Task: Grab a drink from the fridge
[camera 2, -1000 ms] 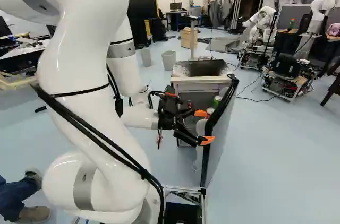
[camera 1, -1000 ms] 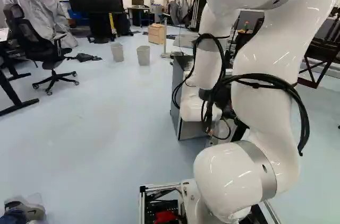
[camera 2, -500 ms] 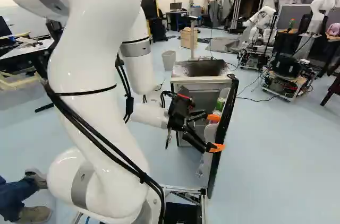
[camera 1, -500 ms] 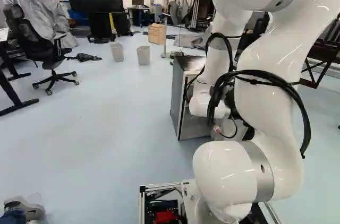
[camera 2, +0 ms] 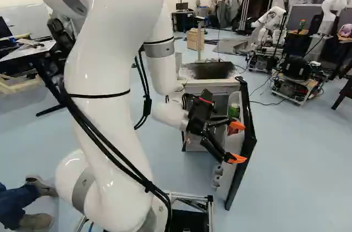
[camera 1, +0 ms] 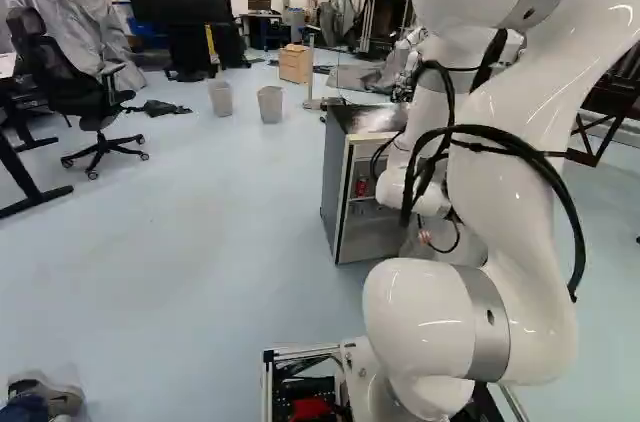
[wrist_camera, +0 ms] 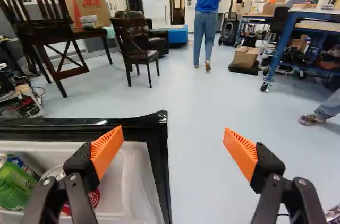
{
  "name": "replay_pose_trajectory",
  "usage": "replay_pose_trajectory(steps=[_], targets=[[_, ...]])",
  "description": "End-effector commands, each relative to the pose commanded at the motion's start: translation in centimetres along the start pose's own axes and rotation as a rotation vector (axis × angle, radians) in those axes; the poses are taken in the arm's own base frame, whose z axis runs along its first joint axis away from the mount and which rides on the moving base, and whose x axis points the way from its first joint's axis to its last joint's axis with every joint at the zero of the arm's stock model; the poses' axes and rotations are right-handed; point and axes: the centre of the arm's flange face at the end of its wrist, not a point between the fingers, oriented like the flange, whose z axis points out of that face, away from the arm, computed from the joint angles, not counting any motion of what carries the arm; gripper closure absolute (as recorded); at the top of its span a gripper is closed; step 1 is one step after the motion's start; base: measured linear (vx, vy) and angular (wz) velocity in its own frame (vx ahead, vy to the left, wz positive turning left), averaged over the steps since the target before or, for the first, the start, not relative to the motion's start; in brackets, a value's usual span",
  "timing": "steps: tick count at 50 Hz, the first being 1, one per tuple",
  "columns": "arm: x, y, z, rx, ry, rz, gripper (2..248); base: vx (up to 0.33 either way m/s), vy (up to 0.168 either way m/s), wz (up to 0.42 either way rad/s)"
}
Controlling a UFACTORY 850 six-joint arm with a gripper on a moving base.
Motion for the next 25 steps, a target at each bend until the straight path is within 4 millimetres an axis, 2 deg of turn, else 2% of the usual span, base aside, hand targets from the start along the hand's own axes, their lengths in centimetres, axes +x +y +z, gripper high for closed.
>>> replay_pose_trajectory(steps=[25], targets=[[1.2,-2.8,5.6,-0.135,0.014,0.090,3,0.000,0.000,0.000]])
